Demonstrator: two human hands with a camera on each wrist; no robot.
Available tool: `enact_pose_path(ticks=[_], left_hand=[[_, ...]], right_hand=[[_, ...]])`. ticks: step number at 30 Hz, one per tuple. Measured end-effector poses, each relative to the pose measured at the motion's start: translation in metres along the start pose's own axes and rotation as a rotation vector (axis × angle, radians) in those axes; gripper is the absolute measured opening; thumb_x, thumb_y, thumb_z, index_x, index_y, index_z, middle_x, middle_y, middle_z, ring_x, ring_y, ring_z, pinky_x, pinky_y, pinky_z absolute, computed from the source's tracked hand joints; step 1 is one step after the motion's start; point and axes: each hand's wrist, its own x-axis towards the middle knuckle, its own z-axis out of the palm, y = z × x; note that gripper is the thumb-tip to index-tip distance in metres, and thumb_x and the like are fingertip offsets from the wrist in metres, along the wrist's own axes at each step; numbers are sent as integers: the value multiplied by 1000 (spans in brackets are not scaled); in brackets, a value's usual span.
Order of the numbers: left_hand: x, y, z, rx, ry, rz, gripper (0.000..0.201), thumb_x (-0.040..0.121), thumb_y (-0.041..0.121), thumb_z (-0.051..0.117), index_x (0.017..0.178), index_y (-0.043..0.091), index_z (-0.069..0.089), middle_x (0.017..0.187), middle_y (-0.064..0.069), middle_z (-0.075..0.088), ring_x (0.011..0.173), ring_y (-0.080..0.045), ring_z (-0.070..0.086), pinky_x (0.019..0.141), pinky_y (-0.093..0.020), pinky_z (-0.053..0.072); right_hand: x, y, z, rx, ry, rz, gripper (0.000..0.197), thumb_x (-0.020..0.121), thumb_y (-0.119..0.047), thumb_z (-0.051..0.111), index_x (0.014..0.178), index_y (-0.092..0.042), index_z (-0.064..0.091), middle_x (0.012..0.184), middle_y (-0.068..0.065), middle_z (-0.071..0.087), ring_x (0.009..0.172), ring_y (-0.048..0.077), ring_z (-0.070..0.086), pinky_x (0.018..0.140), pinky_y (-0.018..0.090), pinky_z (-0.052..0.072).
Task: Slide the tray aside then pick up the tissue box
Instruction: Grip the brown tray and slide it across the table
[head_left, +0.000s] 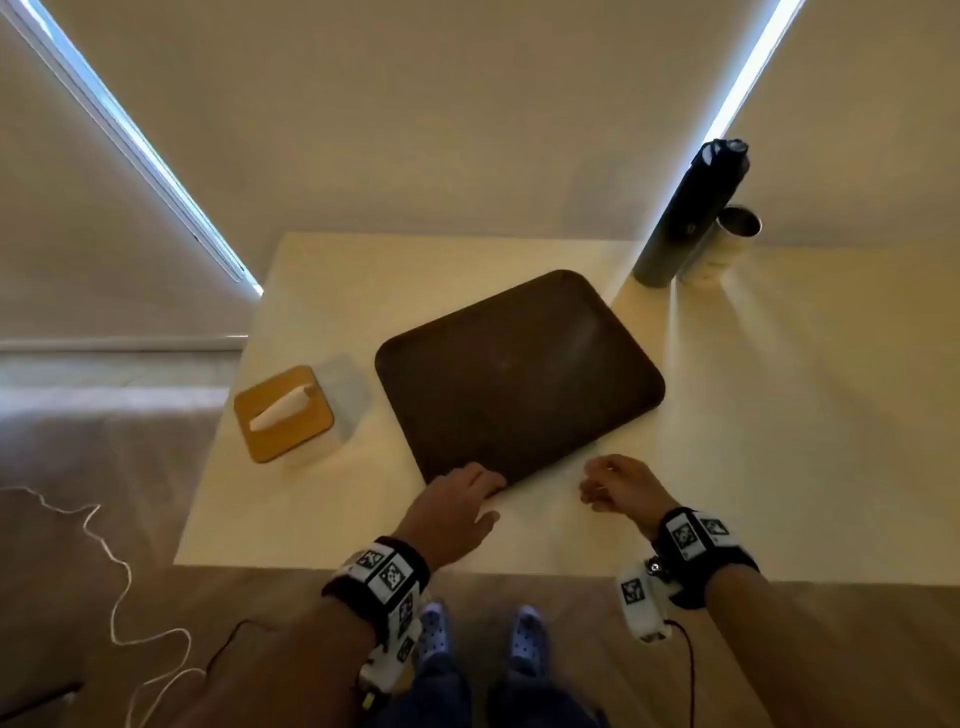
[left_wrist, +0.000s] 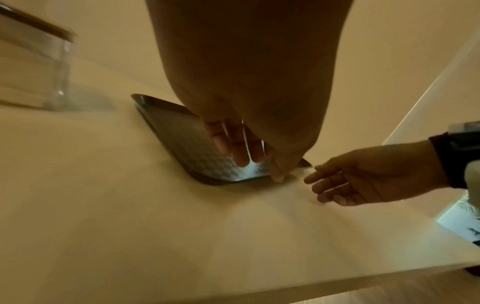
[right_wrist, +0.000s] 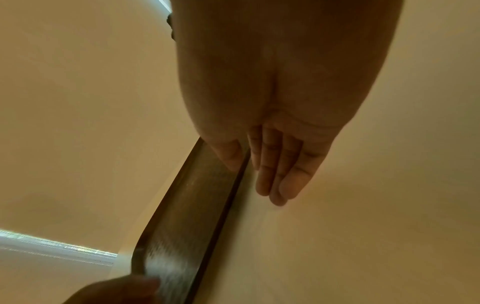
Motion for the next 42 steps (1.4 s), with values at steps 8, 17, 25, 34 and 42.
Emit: enact_pose_path(ticks=[8, 17, 25, 34, 42], left_hand=[[31, -11, 12, 16, -31, -54, 41, 90, 17, 62, 131, 16, 57, 122, -6, 58, 107, -25, 58, 90, -43, 51], [32, -33, 3, -21, -47, 20, 36, 95, 14, 57, 131, 16, 59, 117, -4, 60, 103, -20, 58, 86, -35, 52], [38, -74, -33, 44, 100, -47, 37, 92, 0, 58, 124, 17, 66, 116, -6, 65, 101, -25, 61, 84, -39, 54], [37, -90, -32, 90, 159, -46, 32, 92, 4, 61, 121, 17, 66, 114, -6, 65, 94, -24, 61, 76, -37, 51], [66, -104, -43, 92, 217, -123, 33, 90, 1, 63, 119, 16, 66, 113, -6, 65, 96, -26, 61, 80, -41, 54]], right_hand=[[33, 4, 16, 182, 71, 3, 27, 100, -30, 59, 97, -5, 67, 89, 18, 78, 77, 28, 77, 63, 33, 58], [36, -3, 29, 178, 115, 14, 20, 97, -21, 64, 92, -3, 69, 87, 16, 79, 76, 24, 78, 66, 31, 60], [32, -14, 22, -804, 322, -591, 6, 92, -21, 66, 94, -15, 66, 86, 0, 62, 74, 20, 59, 68, 30, 48], [54, -21, 0, -1174, 380, -698, 23, 89, -7, 68, 111, -7, 72, 104, 14, 69, 89, 33, 65, 79, 43, 54], [82, -34, -5, -1198, 291, -732, 30, 83, -4, 74, 112, -9, 71, 104, 11, 68, 91, 32, 64, 82, 45, 57]])
